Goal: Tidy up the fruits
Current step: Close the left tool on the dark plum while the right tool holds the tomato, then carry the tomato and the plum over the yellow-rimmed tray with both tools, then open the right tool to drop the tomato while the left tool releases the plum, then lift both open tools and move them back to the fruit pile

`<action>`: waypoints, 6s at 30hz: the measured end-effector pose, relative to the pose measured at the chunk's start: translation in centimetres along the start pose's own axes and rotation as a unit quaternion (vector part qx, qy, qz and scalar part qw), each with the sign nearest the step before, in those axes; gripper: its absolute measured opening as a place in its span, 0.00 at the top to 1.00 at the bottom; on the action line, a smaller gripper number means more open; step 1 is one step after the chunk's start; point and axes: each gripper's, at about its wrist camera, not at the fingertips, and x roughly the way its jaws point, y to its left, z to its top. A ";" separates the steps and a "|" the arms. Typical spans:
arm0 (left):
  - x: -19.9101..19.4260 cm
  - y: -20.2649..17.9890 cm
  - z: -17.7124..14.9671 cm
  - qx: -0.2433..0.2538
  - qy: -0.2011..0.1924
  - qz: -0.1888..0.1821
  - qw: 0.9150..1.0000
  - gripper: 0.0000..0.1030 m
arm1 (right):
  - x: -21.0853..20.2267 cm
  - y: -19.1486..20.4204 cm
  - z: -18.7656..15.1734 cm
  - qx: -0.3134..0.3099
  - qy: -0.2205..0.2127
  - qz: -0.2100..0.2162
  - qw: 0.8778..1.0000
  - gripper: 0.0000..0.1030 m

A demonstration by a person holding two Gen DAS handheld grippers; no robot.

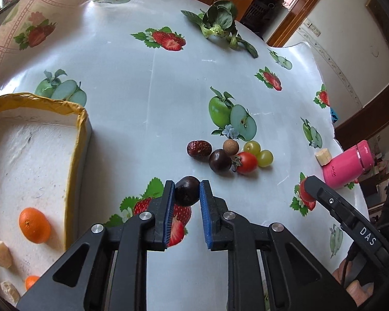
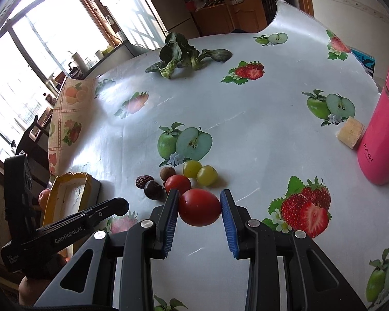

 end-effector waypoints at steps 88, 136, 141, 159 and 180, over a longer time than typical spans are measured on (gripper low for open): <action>-12.7 15.8 -5.6 -0.071 -0.036 0.122 0.989 0.84 | 0.9 22.2 -7.7 -0.165 0.059 0.097 0.980 0.68; -10.6 13.6 -4.0 -0.060 -0.039 0.129 0.989 0.62 | 2.7 20.9 -4.8 -0.167 0.045 0.082 0.981 0.51; -10.7 11.7 -4.6 -0.046 -0.038 0.120 0.991 0.62 | 0.7 17.9 -5.2 -0.143 0.040 0.069 0.987 0.51; -9.7 4.6 -5.6 0.004 -0.026 0.084 0.996 0.62 | -2.9 8.5 -6.8 -0.081 0.035 0.016 0.996 0.51; -3.3 -0.8 -3.8 0.019 0.011 0.041 0.999 0.62 | 1.7 0.7 -1.5 -0.021 0.013 -0.031 0.999 0.61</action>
